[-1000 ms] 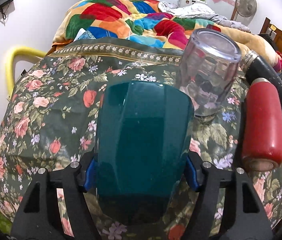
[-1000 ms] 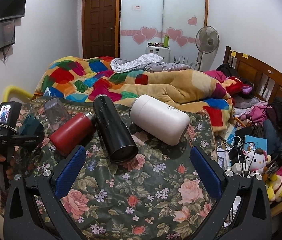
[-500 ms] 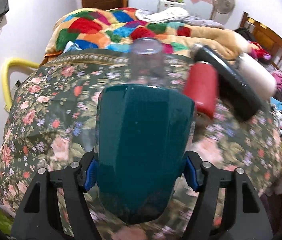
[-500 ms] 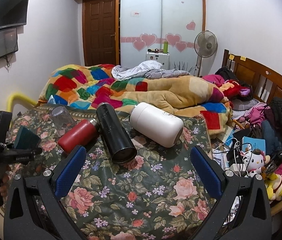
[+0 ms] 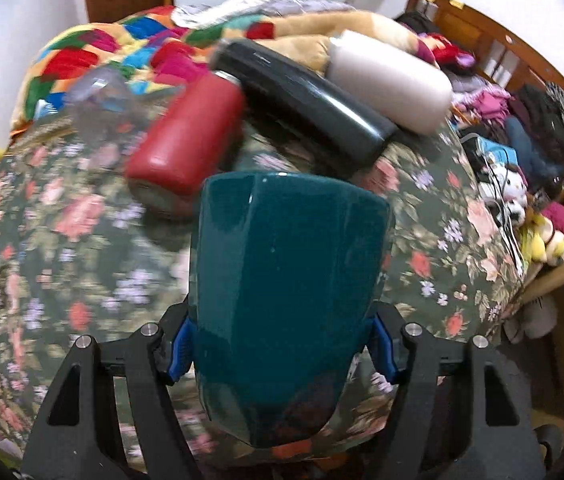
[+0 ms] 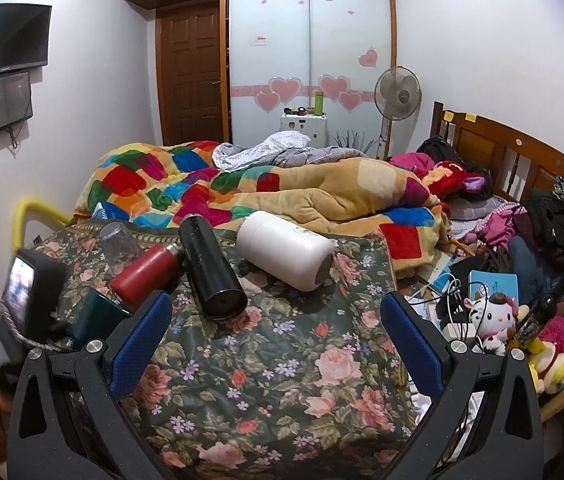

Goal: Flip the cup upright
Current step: 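Lift the teal cup with the left tool toward the right tool, then grasp the teal cup with the right tool while the left tool opens and releases it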

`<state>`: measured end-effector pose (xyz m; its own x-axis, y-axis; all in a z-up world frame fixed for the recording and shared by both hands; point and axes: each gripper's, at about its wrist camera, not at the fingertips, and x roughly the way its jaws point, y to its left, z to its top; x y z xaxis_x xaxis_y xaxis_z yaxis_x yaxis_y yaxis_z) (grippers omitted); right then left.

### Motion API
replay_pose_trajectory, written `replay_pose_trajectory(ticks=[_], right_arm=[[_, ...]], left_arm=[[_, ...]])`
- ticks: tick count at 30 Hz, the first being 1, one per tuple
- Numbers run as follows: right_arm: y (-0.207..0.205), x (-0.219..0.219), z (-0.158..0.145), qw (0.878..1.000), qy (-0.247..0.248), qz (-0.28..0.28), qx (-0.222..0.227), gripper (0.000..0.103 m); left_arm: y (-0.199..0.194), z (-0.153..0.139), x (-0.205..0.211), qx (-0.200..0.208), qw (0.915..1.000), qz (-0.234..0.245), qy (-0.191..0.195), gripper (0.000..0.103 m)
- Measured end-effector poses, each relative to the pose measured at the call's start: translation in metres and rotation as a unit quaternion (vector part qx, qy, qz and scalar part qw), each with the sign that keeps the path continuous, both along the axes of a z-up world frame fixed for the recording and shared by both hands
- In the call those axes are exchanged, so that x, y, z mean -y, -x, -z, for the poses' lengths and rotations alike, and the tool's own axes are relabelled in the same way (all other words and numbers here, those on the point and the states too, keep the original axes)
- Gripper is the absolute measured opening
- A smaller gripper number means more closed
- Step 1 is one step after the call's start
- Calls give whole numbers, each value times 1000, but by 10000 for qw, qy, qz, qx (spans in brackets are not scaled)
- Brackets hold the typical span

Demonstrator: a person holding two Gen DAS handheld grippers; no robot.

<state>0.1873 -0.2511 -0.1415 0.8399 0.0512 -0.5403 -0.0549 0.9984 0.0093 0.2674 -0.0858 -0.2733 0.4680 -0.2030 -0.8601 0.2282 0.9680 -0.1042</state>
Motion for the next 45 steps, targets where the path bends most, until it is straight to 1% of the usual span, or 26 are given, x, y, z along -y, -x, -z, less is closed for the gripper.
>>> replay_pose_trajectory(ticks=[5,9,14,18,23,25,30,32,38,42,45], right_arm=[[-2,6,7,9999,-3,-14,-101,103],[-3,5,11,9998,-42,-79,-179,103],[-3,-1,15,9995,-50,-190,-262,103],[-2,-6,16,9992,-28,-274,-290,103],[0,-12,14,9990,15,-349,-289,103],[1,-14,14,9989,44,-369,-282,103],[6,-17,11,9987,81,-422,-286,103],[8,-19,11,9986,103,-441,-291,103],[10,-23,10,9982,134,-479,-320,103],[8,-28,11,9979,167,-490,-399,103],[4,-32,16,9971,149,-522,-538,103]], left_arm=[[-4,17,23,-201,9996,191,-6,69],[-5,23,34,-222,9992,297,-151,69],[-9,25,41,-169,9991,320,-223,69],[-8,28,50,-84,9980,411,-475,70],[-5,27,53,-44,9976,551,-428,70],[-2,25,50,-33,9972,608,-433,70],[9,18,43,88,9967,579,-569,70],[15,15,41,97,9967,607,-537,72],[40,-1,25,251,9966,630,-465,72],[53,-12,3,335,9976,489,-353,72],[59,-19,-18,419,9982,283,-333,74]])
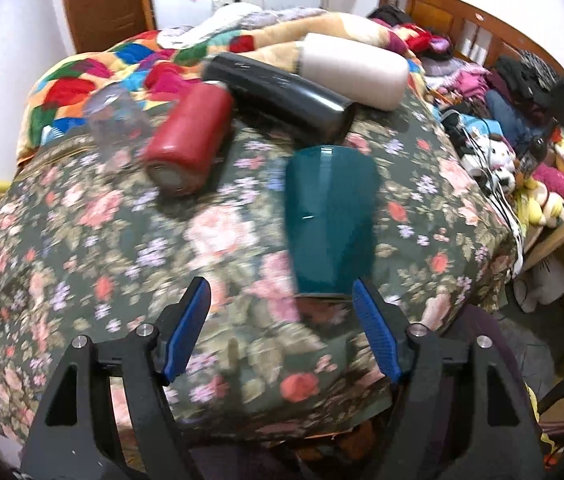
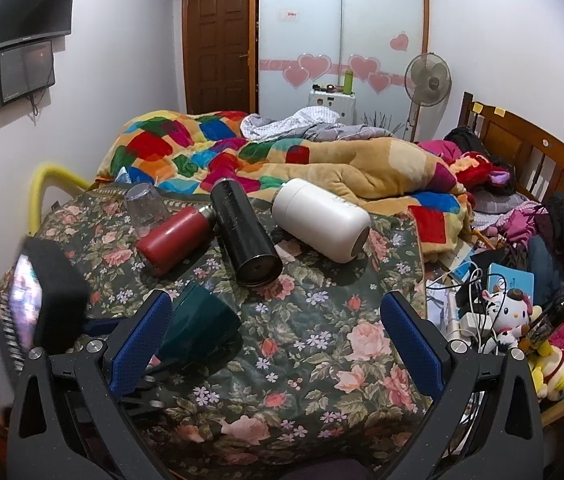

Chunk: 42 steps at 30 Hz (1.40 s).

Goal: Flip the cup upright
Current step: 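Grasp the teal cup with the right tool while the left tool opens and releases it, then rotate the teal cup opening-up with the right tool and lower it onto the bedspread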

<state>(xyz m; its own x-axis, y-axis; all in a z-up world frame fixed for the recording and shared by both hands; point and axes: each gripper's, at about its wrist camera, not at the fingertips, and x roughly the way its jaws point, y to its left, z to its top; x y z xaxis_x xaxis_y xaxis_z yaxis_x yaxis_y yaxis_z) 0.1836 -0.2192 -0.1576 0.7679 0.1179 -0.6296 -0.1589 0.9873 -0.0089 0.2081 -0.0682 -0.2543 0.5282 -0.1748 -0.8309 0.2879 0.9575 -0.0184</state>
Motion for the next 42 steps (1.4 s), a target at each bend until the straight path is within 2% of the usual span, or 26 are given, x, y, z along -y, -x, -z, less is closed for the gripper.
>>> replay_pose_trajectory(ticks=[5,8,12,16,19,29,34,39,42], right_arm=[[-16,-12,21,9984,-33,-94,-551,103],[-27,-16,35,9949,-265,-191,-957,103],[-49,-23,57,9841,-705,-330,-1597,97],[-71,-29,78,9672,-1076,-441,-2256,87],[-82,-34,90,9561,-1297,-467,-2586,82],[-112,-56,107,9449,-1207,-544,-2996,79],[-124,-66,117,9386,-959,-719,-3236,75],[-123,-70,115,9377,-798,-875,-3267,75],[-119,-67,109,9427,-781,-860,-3128,74]], left_arm=[[-4,6,-33,43,9985,-530,-108,75],[-14,19,-46,-108,9971,-746,57,76],[-23,36,-43,-315,9968,-722,160,75],[-23,42,-36,-262,9977,-604,127,75],[-21,40,-35,-194,9980,-600,87,75],[-20,34,-54,-44,9974,-721,46,75],[-21,35,-58,-13,9969,-788,-6,75],[-21,34,-62,5,9964,-853,3,75],[-20,28,-63,81,9960,-886,9,75]])
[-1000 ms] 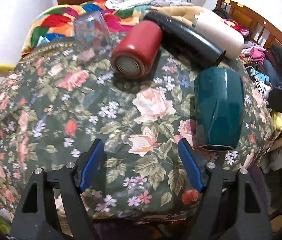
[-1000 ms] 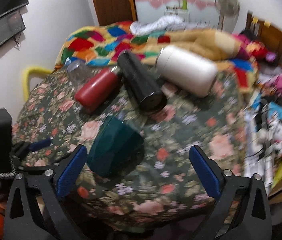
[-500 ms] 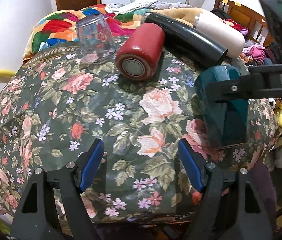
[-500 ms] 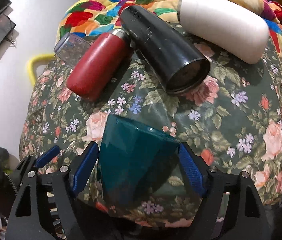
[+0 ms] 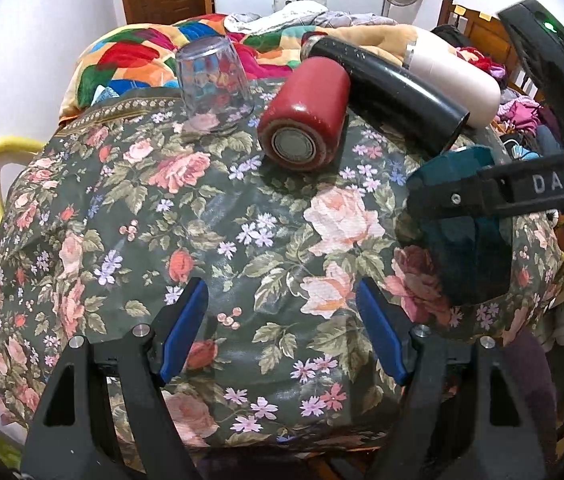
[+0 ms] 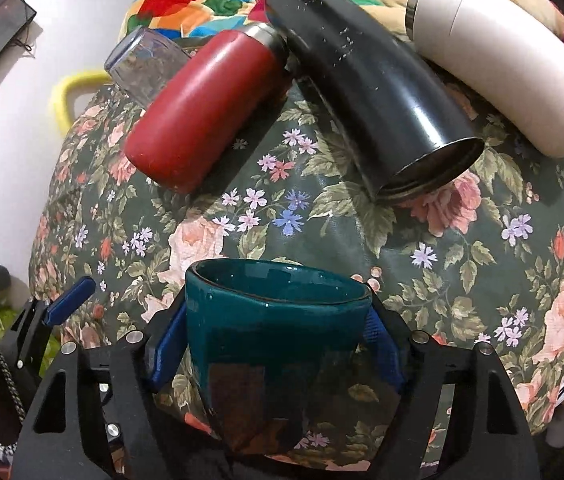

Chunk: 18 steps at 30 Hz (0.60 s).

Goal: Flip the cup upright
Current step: 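Rotate the teal cup opening-up with the right tool and lower it onto the bedspread, then open the right tool to release the upright teal cup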

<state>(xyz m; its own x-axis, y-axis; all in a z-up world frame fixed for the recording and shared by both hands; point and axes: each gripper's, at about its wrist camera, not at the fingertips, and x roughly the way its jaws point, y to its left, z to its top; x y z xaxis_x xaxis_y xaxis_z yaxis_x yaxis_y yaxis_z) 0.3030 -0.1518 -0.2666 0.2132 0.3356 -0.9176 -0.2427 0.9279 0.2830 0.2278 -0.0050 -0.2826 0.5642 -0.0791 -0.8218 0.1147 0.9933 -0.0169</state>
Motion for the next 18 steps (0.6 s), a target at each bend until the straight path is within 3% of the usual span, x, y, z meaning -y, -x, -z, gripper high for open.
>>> replay_pose_trajectory(ticks=[8,18], right_arm=[[14,-2,-34,9961,249,-71,846,74],[17,-15,-35,9898,621,-315,1244,74]], left_arm=[[0,-9,-6,129,9998,-120,14,75],[3,-12,-14,155,9995,-269,35,75]])
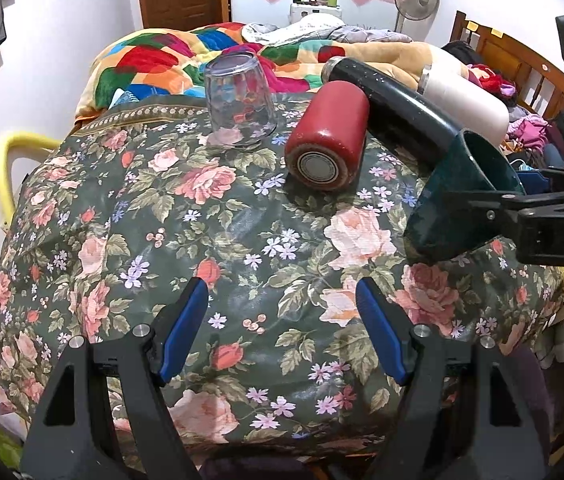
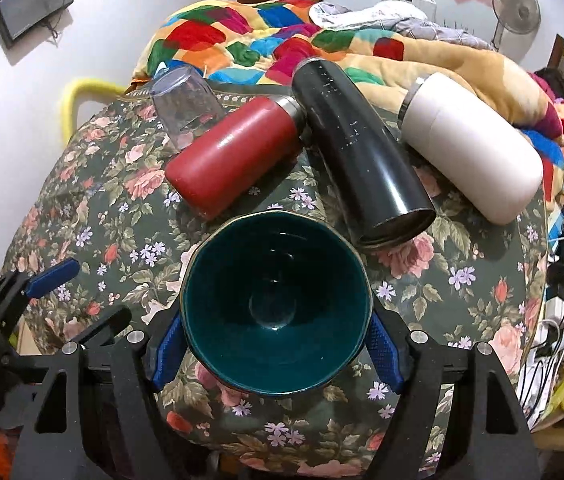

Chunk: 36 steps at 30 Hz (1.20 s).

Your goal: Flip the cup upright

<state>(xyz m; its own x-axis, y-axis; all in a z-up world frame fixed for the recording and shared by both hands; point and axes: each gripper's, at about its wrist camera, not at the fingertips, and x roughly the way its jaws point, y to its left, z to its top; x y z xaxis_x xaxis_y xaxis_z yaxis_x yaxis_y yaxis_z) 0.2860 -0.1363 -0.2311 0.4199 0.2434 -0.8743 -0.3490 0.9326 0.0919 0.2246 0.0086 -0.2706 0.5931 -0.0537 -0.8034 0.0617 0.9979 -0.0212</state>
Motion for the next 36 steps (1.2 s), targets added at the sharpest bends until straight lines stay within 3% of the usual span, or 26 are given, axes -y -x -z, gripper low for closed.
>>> replay_pose_trajectory(ticks=[8,22,32,36], right_arm=[[-3,-11,1,9993,231,-180,223,75],[1,-7,1,9997,-131,-209,-77,75],[12,-5,-13,9996,-103,-200,187,75],[22,1,-36,9977,-238,-174,610,75]], left_arm=[[1,-8,-8,78,9998,-135,114,75],[6,-30,-11,339,9992,-198,84,75],[22,-53,-13,599,9979,-236,100,75],[30,-68,-12,747,9968,-242,121,75]])
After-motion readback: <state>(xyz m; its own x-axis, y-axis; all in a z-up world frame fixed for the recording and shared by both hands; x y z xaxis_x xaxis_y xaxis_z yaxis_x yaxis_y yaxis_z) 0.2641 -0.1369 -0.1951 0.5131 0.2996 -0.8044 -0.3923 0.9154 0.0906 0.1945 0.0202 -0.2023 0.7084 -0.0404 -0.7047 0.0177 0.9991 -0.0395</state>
